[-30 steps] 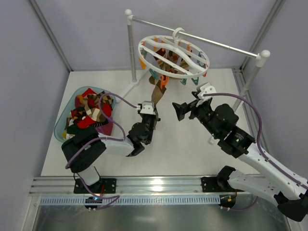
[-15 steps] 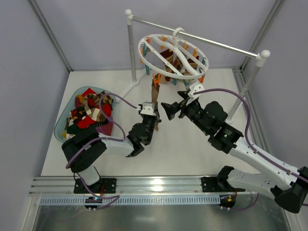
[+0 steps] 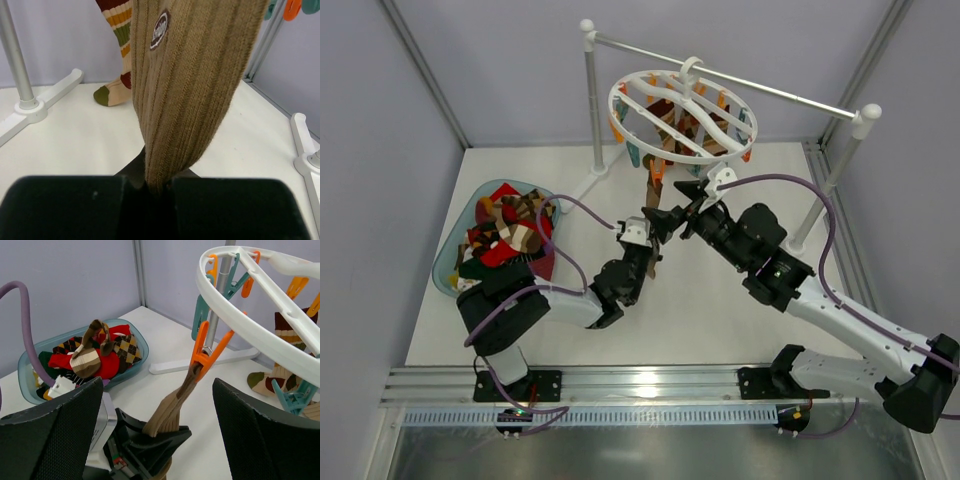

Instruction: Remove the socks clipped to the hanger

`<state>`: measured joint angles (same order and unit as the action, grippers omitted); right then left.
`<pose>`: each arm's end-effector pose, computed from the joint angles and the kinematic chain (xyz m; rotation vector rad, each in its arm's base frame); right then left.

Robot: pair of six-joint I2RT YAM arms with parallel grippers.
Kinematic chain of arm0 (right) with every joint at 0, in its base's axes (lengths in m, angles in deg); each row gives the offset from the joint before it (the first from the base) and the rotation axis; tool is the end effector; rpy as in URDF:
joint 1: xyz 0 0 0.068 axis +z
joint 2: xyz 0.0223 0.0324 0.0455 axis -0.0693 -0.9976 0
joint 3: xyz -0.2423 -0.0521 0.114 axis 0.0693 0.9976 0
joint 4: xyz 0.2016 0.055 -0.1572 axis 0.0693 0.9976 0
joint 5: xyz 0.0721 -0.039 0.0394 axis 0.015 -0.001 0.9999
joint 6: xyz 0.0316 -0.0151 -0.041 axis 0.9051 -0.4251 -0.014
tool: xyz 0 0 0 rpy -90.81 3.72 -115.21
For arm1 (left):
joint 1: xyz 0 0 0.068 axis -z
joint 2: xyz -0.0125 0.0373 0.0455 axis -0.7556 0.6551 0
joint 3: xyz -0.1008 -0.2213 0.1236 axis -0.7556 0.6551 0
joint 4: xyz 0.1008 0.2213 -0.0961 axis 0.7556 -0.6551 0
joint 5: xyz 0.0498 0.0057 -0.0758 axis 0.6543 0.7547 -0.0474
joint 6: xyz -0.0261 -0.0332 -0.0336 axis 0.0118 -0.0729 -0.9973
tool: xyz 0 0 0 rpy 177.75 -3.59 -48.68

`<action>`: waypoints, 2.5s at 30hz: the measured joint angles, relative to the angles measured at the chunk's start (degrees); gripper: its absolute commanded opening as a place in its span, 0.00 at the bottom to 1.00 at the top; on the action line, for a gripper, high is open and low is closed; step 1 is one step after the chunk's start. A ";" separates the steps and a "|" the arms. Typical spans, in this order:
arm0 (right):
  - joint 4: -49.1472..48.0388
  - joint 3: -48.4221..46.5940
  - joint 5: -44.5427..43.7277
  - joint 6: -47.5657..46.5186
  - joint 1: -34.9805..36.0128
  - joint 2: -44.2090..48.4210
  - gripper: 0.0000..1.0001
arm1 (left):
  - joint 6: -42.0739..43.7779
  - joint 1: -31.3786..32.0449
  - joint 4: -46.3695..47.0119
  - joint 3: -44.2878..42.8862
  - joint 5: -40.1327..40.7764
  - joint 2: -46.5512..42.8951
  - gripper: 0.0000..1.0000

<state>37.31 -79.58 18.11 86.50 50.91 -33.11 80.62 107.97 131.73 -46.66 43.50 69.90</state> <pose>0.1660 0.1749 0.3897 -0.5326 1.3569 0.6424 0.1900 -0.2704 0.2221 0.0688 1.3732 -0.4303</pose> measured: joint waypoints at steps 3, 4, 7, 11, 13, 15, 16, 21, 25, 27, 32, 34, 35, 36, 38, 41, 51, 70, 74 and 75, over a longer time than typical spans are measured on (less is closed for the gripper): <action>-0.02 -1.49 -1.03 -0.61 0.00 -2.01 0.89 | 0.00 0.44 0.00 -0.11 -0.33 0.35 0.00; -0.02 -1.77 -1.55 -0.79 0.00 -2.47 0.89 | 0.00 0.55 0.02 -0.22 -0.42 0.50 0.00; 0.00 -2.45 -3.48 -1.40 0.00 -3.50 0.89 | 0.15 1.11 0.00 -0.76 -0.50 0.92 0.00; -0.04 -3.19 -6.69 -2.36 0.00 -4.61 0.89 | 0.33 1.90 0.02 -1.03 -0.76 1.03 0.00; -0.20 -3.26 -7.85 -2.84 -0.02 -4.98 0.89 | 0.39 2.14 0.02 -1.22 -0.85 1.22 0.00; -0.35 -3.41 -8.74 -3.37 0.00 -5.35 0.88 | 0.44 2.32 0.02 -1.60 -0.90 1.57 0.00; -0.42 -3.65 -9.20 -3.61 0.00 -5.60 0.86 | 0.44 2.38 0.02 -1.75 -0.94 1.75 0.00; -0.57 -5.55 -10.78 -4.94 -0.02 -7.41 0.81 | 0.46 2.97 0.02 -1.99 -1.31 2.32 0.00; -0.74 -6.91 -12.02 -5.68 -0.02 -9.18 0.75 | 1.53 3.58 0.00 -2.60 -1.62 2.84 0.00; -0.68 -7.43 -12.50 -6.10 -0.02 -9.97 0.74 | 1.99 3.82 0.02 -2.71 -1.95 2.86 0.00; -0.35 -8.35 -14.29 -6.62 -0.02 -11.23 0.68 | 2.47 4.44 0.02 -2.75 -2.32 2.93 0.00; -0.39 -8.63 -14.91 -6.80 -0.02 -11.63 0.61 | 3.02 4.70 0.02 -2.91 -2.43 2.97 0.00; -0.46 -8.70 -15.15 -6.95 -0.04 -11.82 0.59 | 3.21 4.81 0.02 -2.99 -2.43 2.99 0.00; -0.46 -8.76 -15.32 -7.02 -0.07 -12.00 0.56 | 3.45 4.90 0.02 -3.13 -2.45 3.06 0.00; -0.44 -9.03 -15.76 -7.21 -0.13 -12.50 0.51 | 3.63 5.14 0.02 -3.43 -2.54 3.32 0.00; -0.42 -9.88 -16.55 -8.02 -0.17 -13.62 0.26 | 3.96 5.42 0.02 -3.72 -2.62 3.69 0.00; -1.86 -10.16 -20.31 -8.46 -0.55 -14.43 0.04 | 5.57 6.40 -0.02 -4.68 -0.31 4.96 0.00; -4.44 -7.54 -23.56 -9.55 -0.55 -10.97 1.00 | -4.70 -10.43 -4.07 6.36 2.19 -8.22 0.00; -4.33 -7.54 -23.85 -9.55 -0.55 -10.97 0.99 | -10.36 -16.55 -8.39 6.23 -1.97 -14.10 0.00; -4.31 -7.54 -23.85 -9.55 -0.55 -10.97 1.00 | -11.21 -17.88 -9.38 6.23 -2.51 -14.88 0.00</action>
<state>33.00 -87.12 -5.73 76.95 50.36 -44.08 69.41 90.09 122.35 -40.43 40.99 55.01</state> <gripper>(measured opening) 0.994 0.009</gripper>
